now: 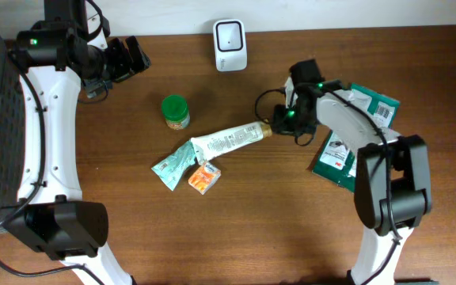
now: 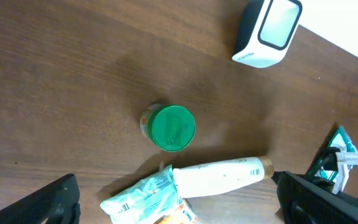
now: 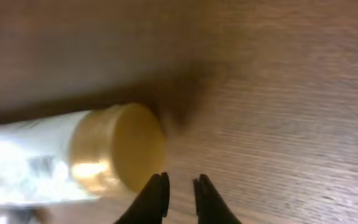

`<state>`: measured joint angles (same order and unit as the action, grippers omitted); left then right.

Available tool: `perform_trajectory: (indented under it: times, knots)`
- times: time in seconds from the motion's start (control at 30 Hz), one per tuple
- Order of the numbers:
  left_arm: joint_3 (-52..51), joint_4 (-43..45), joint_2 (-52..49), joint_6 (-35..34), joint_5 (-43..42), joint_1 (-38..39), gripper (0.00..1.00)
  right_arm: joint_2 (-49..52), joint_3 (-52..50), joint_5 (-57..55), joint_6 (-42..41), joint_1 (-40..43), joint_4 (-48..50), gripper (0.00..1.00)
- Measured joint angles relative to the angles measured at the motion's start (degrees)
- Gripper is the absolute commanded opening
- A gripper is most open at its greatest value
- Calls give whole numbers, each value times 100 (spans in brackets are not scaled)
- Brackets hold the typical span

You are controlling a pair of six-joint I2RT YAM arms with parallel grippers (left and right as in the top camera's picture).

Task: Scan the item barcode

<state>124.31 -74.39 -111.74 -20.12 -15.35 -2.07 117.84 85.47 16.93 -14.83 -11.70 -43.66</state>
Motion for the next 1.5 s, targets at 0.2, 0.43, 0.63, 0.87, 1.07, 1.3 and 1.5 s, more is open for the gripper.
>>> perform_trajectory:
  times: [0.2, 0.43, 0.63, 0.87, 1.07, 1.3, 1.5]
  knots:
    - [0, 4, 0, 0, 0, 0, 99, -31, 1384, 509, 284, -490, -1213, 18]
    - [0, 2, 0, 0, 0, 0, 99, 273, 1556, 525, -247, -1716, -96, 15]
    - [0, 2, 0, 0, 0, 0, 99, 953, 1556, 522, -483, -2288, 511, 4]
    - [0, 0, 0, 0, 0, 0, 99, 1008, 1556, 216, -490, -2568, 988, 4]
    - [0, 0, 0, 0, 0, 0, 99, 1231, 1556, -114, -487, -2850, 1134, 4]
    - [0, 0, 0, 0, 2, 0, 99, 1231, 1556, -1104, -487, -2865, 678, 4]
    - [0, 0, 0, 0, 0, 0, 99, 1226, 1563, -1414, -490, -2625, -402, 4]
